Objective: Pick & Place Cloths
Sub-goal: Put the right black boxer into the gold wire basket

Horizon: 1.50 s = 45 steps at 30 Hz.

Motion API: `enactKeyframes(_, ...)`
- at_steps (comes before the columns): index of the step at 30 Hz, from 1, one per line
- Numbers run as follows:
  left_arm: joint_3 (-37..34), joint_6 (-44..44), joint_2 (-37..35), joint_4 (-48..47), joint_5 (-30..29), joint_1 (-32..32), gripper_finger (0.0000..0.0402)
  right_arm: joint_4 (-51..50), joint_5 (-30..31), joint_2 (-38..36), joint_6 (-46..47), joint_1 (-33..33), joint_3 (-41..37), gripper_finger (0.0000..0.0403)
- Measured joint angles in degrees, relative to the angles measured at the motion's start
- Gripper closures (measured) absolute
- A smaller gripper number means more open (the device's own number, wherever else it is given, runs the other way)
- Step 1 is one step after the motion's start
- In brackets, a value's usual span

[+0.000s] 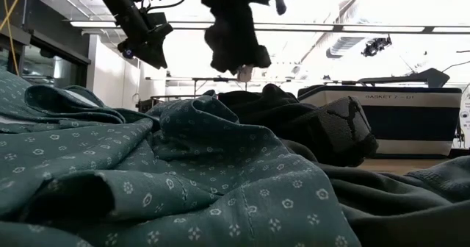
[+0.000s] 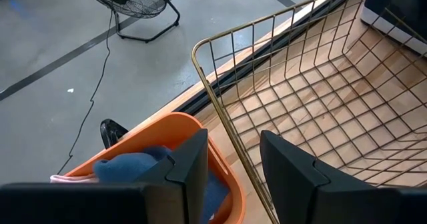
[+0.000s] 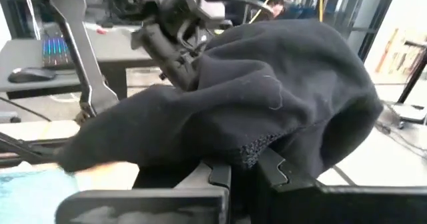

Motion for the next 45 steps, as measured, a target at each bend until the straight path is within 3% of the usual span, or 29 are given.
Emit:
enactKeyframes(7, 0.0, 0.3, 0.0, -0.5, 0.0, 0.0, 0.0268, -16.8, -0.6, 10.7, -0.6, -3.5, 14.9, 0.0396)
enactKeyframes(12, 0.0, 1.4, 0.0, -0.5, -0.1, 0.0, 0.0268, -22.9, 0.0, 16.1, -0.4, -5.3, 20.7, 0.0396)
enactKeyframes(24, 0.0, 1.7, 0.0, -1.0, -0.1, 0.0, 0.0268, -31.6, 0.0, 24.6, -2.0, -7.4, 22.0, 0.0396)
enactKeyframes(33, 0.0, 1.7, 0.0, -1.4, -0.1, 0.0, 0.0268, -35.3, 0.1, 26.8, 0.2, -7.1, 22.0, 0.0385)
enactKeyframes(39, 0.0, 2.8, 0.0, -1.6, 0.1, 0.0, 0.0268, -36.1, 1.4, 26.4, 0.9, -6.8, 22.0, 0.0327)
enactKeyframes(45, 0.0, 3.0, 0.0, -2.0, 1.9, 0.0, 0.0268, -37.2, -0.6, 26.3, 1.1, -6.7, 22.0, 0.0209)
